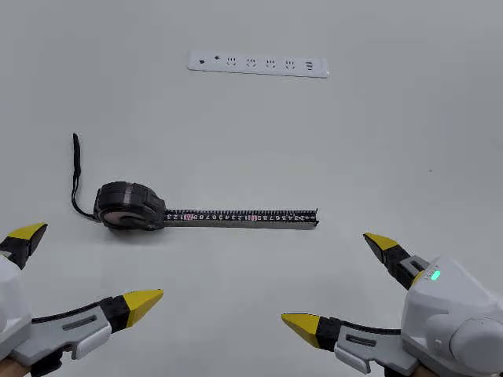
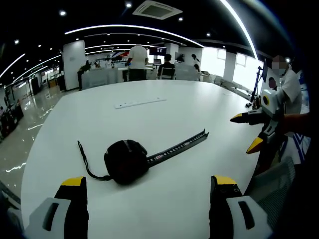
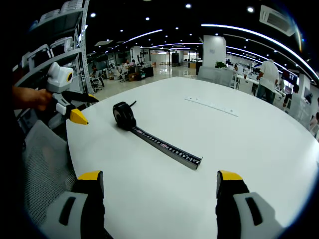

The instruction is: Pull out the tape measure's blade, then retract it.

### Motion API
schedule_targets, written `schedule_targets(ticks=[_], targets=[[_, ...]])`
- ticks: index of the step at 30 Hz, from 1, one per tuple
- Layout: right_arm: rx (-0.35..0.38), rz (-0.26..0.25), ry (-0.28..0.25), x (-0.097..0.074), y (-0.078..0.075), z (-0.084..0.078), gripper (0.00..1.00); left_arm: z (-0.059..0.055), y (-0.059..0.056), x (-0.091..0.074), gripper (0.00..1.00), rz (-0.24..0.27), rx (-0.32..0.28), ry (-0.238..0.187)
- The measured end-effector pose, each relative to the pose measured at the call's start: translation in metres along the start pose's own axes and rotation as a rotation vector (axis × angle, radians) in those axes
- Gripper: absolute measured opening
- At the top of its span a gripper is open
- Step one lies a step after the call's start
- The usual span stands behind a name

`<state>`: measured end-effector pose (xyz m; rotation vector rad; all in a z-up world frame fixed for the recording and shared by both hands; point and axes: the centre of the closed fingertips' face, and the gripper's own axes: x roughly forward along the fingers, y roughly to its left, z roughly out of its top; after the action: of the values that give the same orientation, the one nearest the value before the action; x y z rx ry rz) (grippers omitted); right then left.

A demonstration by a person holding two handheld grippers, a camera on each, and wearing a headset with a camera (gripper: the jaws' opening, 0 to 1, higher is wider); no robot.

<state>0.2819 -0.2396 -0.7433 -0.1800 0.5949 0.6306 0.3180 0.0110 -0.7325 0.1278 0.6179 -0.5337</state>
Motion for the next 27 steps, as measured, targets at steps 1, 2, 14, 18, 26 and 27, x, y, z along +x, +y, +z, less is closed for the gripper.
schedule_targets(ticks=[1, 2, 14, 18, 26, 27], targets=[[0.000, 0.002, -0.001, 0.000, 0.000, 0.000, 0.96, 0.001, 0.000, 0.000, 1.00, 0.004, -0.001, -0.001], [0.000, 0.003, -0.001, 0.000, -0.001, 0.001, 0.96, 0.001, 0.000, 0.001, 1.00, 0.007, -0.003, 0.000], [-0.023, 0.028, 0.007, 0.002, -0.006, -0.001, 0.95, 0.003, 0.002, 0.007, 1.00, 0.043, -0.010, 0.001], [-0.061, 0.064, 0.017, 0.006, -0.013, -0.005, 0.93, 0.005, 0.003, 0.012, 1.00, 0.081, -0.023, -0.002], [-0.107, 0.091, 0.016, 0.011, -0.026, -0.008, 0.89, 0.009, 0.014, 0.014, 1.00, 0.147, -0.035, -0.023], [-0.109, 0.092, 0.015, 0.011, -0.026, -0.008, 0.88, 0.009, 0.014, 0.014, 1.00, 0.147, -0.035, -0.023]])
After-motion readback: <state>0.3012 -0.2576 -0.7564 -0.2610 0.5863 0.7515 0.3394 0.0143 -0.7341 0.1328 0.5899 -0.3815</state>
